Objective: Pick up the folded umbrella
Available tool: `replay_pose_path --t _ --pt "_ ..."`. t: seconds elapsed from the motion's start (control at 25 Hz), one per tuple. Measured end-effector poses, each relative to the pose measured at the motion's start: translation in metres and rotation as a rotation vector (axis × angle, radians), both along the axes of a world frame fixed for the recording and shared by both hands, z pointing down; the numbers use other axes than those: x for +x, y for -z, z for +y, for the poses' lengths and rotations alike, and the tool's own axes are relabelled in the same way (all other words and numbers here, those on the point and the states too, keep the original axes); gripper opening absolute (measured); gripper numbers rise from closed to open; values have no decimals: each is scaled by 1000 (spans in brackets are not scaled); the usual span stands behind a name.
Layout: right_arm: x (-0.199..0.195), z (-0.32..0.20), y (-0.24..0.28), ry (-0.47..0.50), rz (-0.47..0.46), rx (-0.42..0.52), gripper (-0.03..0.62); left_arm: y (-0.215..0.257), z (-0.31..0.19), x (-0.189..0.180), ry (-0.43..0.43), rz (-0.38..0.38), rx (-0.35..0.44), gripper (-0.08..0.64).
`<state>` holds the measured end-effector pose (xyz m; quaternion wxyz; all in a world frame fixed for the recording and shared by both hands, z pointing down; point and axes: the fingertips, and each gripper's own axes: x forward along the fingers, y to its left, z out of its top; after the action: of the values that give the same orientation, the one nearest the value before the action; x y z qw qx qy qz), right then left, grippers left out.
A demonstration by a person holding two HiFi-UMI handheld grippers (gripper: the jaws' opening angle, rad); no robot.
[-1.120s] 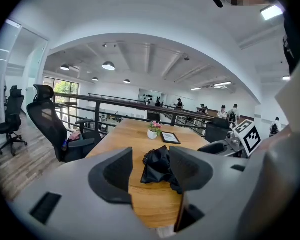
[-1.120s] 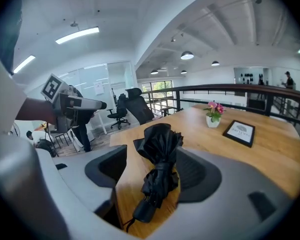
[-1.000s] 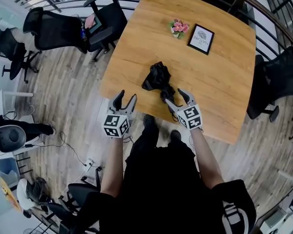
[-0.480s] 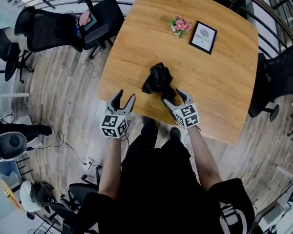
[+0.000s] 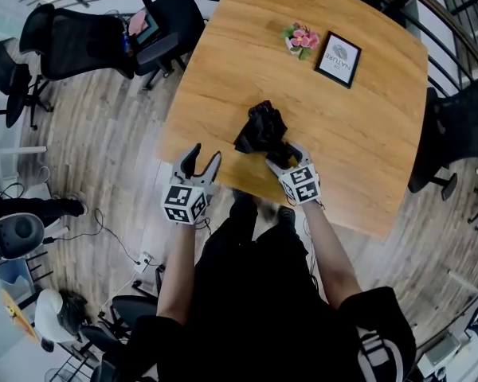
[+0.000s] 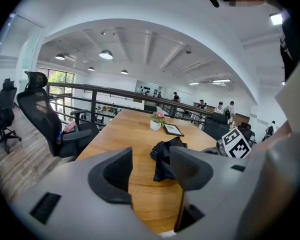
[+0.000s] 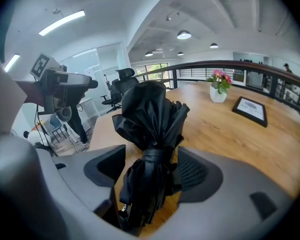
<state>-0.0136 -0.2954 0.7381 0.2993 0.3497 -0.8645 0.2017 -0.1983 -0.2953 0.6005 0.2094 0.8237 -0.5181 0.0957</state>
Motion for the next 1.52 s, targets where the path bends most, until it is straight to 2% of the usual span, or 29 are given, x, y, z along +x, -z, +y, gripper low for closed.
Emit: replay_pose_path --t 0.28,0.56,0.8,0.96,1.52 --pt "-2 -4 -26 -19 41 -70 347 -3 -7 -6 -10 -6 -12 244" --pt "-12 -9 -40 11 93 -81 339 -4 -12 -12 -5 -10 -15 244" --pt "-16 -8 -52 15 121 -159 348 -7 -11 -13 -8 -11 -21 244" --pt "-16 -9 -56 20 131 -177 347 -7 -12 -10 -12 -11 -21 244" --pt "-12 -12 -57 -16 128 -180 272 -7 -1 -13 3 -17 -29 244"
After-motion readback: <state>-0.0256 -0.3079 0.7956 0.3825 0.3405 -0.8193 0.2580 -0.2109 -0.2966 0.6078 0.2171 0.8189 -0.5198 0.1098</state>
